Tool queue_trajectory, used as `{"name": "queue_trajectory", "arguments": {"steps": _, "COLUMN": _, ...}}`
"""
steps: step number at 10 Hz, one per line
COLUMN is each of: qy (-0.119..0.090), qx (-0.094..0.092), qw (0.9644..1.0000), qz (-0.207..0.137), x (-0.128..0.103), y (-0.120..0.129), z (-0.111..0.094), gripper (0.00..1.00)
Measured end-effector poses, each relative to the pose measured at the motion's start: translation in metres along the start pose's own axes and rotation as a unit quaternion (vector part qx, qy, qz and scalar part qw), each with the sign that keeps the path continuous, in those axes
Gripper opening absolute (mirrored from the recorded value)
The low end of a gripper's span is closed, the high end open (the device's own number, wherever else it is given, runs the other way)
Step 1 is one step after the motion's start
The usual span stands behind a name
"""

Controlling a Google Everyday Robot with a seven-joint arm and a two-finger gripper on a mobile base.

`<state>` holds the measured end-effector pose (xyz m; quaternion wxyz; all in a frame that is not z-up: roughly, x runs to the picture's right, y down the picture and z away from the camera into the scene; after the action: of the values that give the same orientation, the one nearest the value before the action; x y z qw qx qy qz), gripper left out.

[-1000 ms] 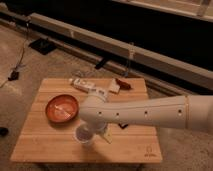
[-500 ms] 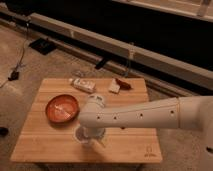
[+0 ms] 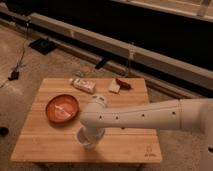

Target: Pick up the ceramic cup

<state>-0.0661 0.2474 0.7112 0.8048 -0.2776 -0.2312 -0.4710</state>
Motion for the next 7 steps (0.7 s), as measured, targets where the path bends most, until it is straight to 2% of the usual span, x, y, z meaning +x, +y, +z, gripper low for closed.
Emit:
{"name": "queue_trajectory", "arguments": {"steps": 3, "qy": -0.018, "qx": 0.022, "qw": 0.9994, "qz": -0.019, "x": -0.005, "y": -0.012, "z": -0.012, "gripper": 0.0}}
{"name": "queue_trajectory", "arguments": {"steps": 5, "qy": -0.044, "qx": 0.045, "qw": 0.9976, "qz": -0.029, "x": 0.0, "y": -0.015, "z": -0.038, "gripper": 0.0}}
{"name": "queue_trajectory", "arguments": {"steps": 6, "qy": -0.049, "qx": 0.051, "qw": 0.9971, "qz": -0.028, "x": 0.003, "y": -0.014, "z": -0.045, "gripper": 0.0}}
{"name": "queue_trajectory", "arguments": {"steps": 7, "qy": -0.046, "qx": 0.042, "qw": 0.9976, "qz": -0.031, "x": 0.001, "y": -0.02, "z": -0.055, "gripper": 0.0}}
